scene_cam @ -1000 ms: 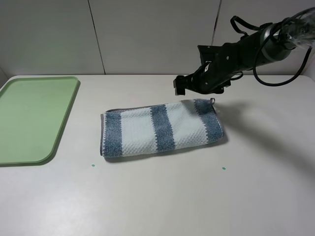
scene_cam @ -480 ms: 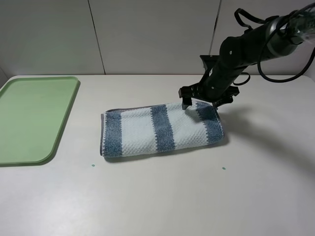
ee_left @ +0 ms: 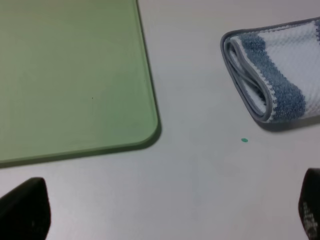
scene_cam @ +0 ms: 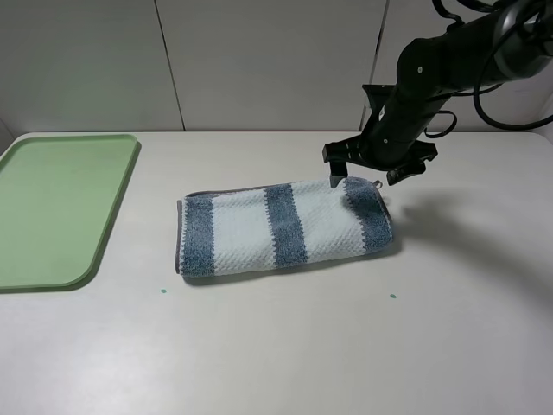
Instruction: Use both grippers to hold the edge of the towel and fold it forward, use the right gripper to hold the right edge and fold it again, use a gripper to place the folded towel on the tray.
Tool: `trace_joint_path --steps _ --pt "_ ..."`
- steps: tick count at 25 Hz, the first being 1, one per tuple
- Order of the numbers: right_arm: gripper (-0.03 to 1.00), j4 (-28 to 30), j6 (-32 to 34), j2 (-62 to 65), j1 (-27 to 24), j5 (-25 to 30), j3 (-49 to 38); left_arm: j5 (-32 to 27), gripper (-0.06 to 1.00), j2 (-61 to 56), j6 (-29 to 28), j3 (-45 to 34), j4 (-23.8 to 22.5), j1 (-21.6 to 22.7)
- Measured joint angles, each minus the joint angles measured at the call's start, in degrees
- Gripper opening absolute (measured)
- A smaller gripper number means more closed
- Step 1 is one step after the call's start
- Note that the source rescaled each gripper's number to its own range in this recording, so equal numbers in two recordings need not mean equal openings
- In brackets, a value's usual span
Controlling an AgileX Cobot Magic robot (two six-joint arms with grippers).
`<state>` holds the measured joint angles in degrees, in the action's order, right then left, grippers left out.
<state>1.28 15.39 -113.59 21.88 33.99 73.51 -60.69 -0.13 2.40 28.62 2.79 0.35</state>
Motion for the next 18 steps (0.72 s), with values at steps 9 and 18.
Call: trace_joint_path --steps 9,18 --pt "1.0 0.12 -0.89 -3.01 0.0 1.04 -0.25 -0.04 0.99 0.0 0.0 0.0 0.0 0.0" --pt "1.0 -0.22 -3.46 -7.21 0.0 -0.06 -0.25 -0.04 0.99 0.0 0.0 0.0 -0.04 0.0"
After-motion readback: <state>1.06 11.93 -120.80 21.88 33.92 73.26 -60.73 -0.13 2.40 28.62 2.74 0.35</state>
